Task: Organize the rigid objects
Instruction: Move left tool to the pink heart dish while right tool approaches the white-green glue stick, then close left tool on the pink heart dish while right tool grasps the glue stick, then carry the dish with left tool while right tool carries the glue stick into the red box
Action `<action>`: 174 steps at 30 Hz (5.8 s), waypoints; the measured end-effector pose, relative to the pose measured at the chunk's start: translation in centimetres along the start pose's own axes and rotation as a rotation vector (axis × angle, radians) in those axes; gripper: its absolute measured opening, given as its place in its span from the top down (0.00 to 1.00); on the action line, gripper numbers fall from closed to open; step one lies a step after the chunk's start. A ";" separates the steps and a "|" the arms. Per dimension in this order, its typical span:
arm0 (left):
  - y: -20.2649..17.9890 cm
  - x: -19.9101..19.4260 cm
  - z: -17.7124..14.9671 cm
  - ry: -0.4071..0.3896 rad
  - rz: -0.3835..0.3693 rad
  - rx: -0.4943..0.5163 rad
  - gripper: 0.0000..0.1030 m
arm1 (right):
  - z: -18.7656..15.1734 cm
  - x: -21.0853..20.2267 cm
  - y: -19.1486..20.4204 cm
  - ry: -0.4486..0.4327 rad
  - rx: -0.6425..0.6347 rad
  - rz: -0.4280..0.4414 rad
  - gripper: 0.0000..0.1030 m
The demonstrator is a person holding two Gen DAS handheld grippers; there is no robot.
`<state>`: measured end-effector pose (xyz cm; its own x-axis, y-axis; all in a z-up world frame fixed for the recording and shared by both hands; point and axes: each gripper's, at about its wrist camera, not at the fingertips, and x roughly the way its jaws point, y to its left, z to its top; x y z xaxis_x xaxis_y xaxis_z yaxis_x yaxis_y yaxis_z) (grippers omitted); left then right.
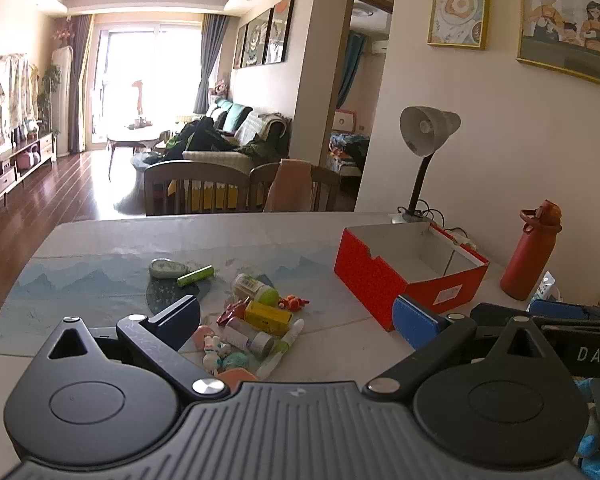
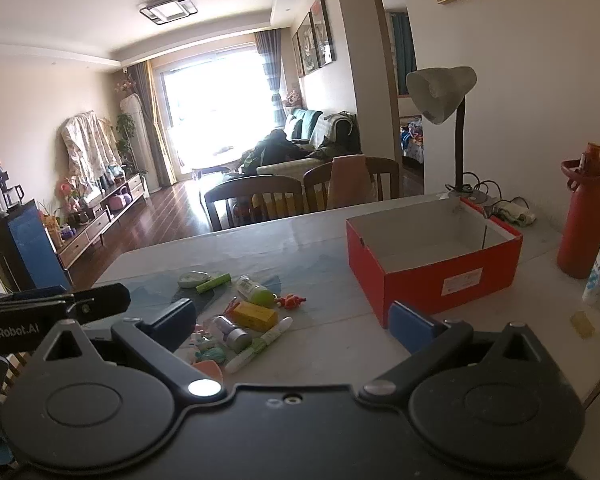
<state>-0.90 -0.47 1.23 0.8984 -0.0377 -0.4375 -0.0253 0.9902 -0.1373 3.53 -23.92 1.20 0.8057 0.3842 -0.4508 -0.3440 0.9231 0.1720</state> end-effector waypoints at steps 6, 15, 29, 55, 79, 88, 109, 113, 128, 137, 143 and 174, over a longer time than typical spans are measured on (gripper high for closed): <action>-0.2 0.2 0.2 0.003 -0.003 0.001 0.00 | 0.3 -0.2 -0.1 0.005 0.014 0.038 0.00; -0.1 0.6 0.2 0.009 -0.007 -0.001 0.00 | 0.6 0.5 -0.3 0.028 0.015 0.043 0.00; 1.1 4.0 -0.3 0.100 -0.013 -0.047 0.00 | 0.6 4.7 -0.3 0.116 -0.046 0.124 0.03; 5.9 17.6 -7.5 0.356 0.118 -0.084 0.01 | -1.9 23.5 0.3 0.428 -0.184 0.225 0.10; 5.5 21.7 -10.6 0.414 0.184 -0.045 0.07 | -5.9 31.2 4.4 0.563 -0.312 0.160 0.27; 5.6 21.8 -11.0 0.416 0.186 -0.039 0.23 | -6.0 30.6 3.9 0.521 -0.349 0.124 0.52; 4.8 18.1 -9.8 0.393 0.129 -0.018 0.25 | -3.9 25.5 0.4 0.468 -0.157 0.058 0.84; 4.7 16.8 -8.8 0.374 0.116 -0.009 0.25 | -2.7 22.7 0.2 0.444 -0.132 0.071 0.84; 2.2 12.6 -3.1 0.264 -0.018 0.027 0.25 | 3.2 15.0 -1.6 0.353 -0.100 0.043 0.84; 0.0 14.3 0.8 0.246 -0.085 0.042 0.25 | 7.2 14.9 -4.7 0.350 -0.101 0.017 0.84; -3.1 18.0 3.3 0.251 -0.104 0.076 0.25 | 9.4 16.6 -9.1 0.388 -0.103 0.008 0.84; -21.2 42.6 6.6 0.516 -0.112 0.202 0.25 | 12.7 32.1 -27.7 0.620 -0.173 -0.011 0.84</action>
<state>40.80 -22.18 -8.61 0.5586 -0.1546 -0.8149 0.1881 0.9805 -0.0571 45.03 -36.97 -6.86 0.3990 0.2457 -0.8834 -0.4514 0.8912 0.0440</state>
